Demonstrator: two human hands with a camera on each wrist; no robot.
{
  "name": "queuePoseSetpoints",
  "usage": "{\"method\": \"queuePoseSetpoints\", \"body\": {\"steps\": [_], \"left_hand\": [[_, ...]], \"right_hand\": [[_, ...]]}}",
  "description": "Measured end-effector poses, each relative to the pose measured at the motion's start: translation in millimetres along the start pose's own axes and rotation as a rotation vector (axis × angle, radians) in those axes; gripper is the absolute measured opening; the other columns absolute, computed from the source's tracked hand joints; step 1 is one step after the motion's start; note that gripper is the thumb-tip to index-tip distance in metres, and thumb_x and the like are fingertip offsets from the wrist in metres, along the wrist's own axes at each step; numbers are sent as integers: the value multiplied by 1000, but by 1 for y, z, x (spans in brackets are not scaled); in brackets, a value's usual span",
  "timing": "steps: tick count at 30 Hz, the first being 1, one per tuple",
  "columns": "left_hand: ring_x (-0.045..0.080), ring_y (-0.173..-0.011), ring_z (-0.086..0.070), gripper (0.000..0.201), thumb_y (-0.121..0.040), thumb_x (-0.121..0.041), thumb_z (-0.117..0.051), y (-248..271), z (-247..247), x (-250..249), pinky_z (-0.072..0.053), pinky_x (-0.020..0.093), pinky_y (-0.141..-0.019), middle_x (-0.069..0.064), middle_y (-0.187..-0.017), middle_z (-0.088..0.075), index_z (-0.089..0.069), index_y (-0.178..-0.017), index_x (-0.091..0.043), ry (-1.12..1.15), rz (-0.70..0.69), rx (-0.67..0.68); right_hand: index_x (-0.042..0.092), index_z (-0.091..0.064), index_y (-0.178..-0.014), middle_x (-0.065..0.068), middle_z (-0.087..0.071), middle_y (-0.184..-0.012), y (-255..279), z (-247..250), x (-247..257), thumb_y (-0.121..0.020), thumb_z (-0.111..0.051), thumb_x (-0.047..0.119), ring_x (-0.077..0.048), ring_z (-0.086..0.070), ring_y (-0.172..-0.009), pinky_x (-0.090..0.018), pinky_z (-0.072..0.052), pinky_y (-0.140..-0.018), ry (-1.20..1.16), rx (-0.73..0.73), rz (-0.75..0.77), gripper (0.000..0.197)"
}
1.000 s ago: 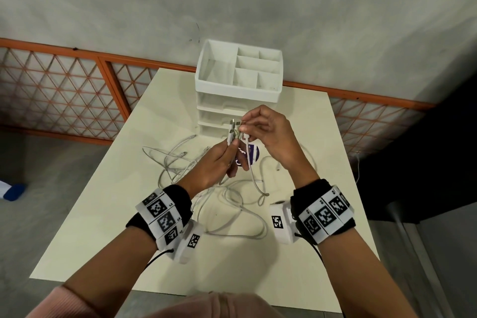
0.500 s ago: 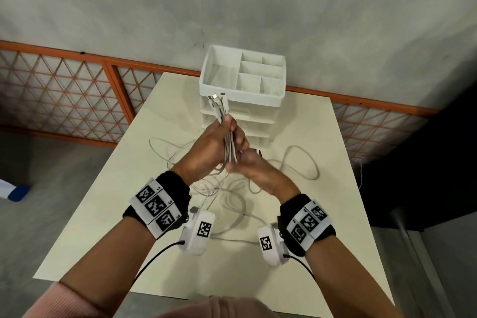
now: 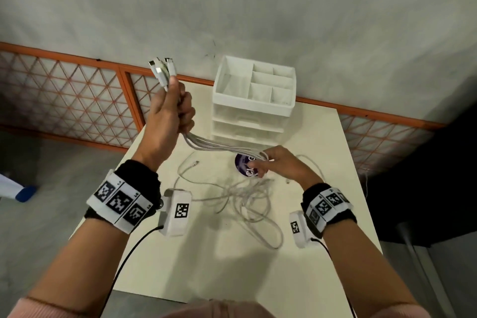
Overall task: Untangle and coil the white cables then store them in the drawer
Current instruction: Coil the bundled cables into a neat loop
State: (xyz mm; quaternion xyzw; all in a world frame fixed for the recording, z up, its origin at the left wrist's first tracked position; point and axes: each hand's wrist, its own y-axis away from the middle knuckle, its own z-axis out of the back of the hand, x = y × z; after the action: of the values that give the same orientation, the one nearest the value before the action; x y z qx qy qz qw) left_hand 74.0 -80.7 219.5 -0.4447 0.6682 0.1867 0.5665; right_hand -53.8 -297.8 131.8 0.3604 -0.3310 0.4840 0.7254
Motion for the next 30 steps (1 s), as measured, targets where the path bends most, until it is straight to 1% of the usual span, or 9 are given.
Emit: {"method": "queuePoseSetpoints", "body": {"steps": [3,7,10,13,15,18,22,25,30], "left_hand": [[6,-40,-24,33,-89,-39,-58,5,13,8,-26,16,-39,-11,-50,-30,-42,-67,-21,-394,-80,43],[7,-41,-30,49,-57,-47,-82,19,8,31,-24,18,-42,-9,-48,-39,-64,-96,-24,-695,123,359],[-2,-43,-46,20,-71,-28,-82,27,-16,49,-34,11,-49,-16,-48,-54,-62,-73,-24,-686,134,443],[1,-44,-40,26,-86,-21,-68,25,-26,53,-34,19,-51,-11,-51,-48,-60,-69,-3,-677,102,373],[2,-41,-36,32,-89,-17,-65,20,-26,47,-30,16,-47,-12,-43,-43,-53,-60,-10,-650,46,310],[3,-39,-36,41,-88,-16,-65,13,-29,37,-27,11,-43,-13,-39,-42,-43,-55,-20,-629,-34,221],[6,-39,-32,36,-89,-18,-65,11,-30,31,-26,13,-42,-9,-42,-37,-47,-58,-9,-575,-131,79],[3,-39,-33,31,-89,-19,-65,8,-24,27,-26,14,-44,-13,-39,-39,-57,-64,-2,-552,-172,-21],[0,-43,-37,26,-89,-24,-64,1,-9,26,-33,15,-47,-8,-53,-45,-62,-78,-1,-464,-149,-208]], "right_hand": [[13,-70,-67,2,-65,-51,7,16,10,-74,-78,27,-7,-56,-45,-22,-48,-54,-51,-72,12,18],[10,-61,-67,9,-52,-44,20,22,48,-80,-72,8,-3,-39,-32,-18,-30,-34,-98,-80,135,17],[6,-59,-70,15,-51,-43,24,21,74,-82,-68,4,1,-43,-35,-9,-30,-39,-46,-68,221,16],[5,-59,-72,13,-46,-43,24,26,78,-81,-71,8,-1,-38,-35,-13,-30,-38,-37,-121,239,15],[9,-65,-80,10,-46,-41,26,28,66,-81,-72,16,-5,-37,-34,-19,-33,-36,-60,-93,158,10],[14,-56,-65,6,-49,-38,25,24,39,-79,-75,19,-12,-47,-36,-23,-40,-45,-44,4,23,24],[14,-57,-56,1,-57,-45,25,24,0,-75,-78,23,-17,-54,-49,-21,-46,-54,20,63,-100,30],[5,-65,-67,1,-60,-49,31,34,-17,-75,-78,27,-17,-57,-54,-28,-48,-65,72,33,-131,26],[3,-69,-78,-2,-71,-72,36,57,-14,-76,-75,35,-10,-62,-70,-22,-42,-70,195,-44,-144,32]]}}
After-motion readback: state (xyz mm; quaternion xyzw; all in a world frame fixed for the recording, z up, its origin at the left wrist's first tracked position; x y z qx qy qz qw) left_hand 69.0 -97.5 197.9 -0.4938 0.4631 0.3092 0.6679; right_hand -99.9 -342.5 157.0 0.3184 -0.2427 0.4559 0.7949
